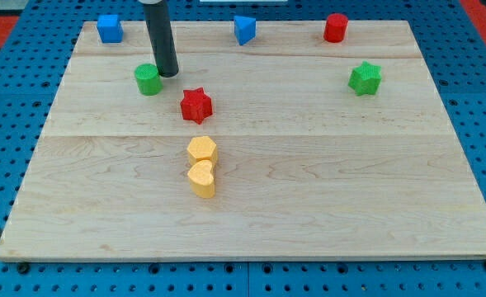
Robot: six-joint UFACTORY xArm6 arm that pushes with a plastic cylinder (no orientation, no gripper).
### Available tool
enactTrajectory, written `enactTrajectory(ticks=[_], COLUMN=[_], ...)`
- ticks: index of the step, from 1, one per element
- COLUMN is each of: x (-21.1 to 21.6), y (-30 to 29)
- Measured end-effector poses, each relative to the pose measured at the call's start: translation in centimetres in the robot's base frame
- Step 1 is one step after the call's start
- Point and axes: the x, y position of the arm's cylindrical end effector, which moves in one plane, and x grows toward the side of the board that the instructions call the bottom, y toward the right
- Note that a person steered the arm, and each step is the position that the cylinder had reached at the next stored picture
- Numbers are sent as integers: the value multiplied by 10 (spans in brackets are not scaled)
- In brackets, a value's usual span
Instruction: Push the yellow heart towards the right center
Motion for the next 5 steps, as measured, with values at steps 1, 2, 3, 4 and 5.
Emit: enactTrajectory(ticks=[1,2,3,4,5], x=[0,0,6,29,49], y=[-7,-14,-29,-46,-52])
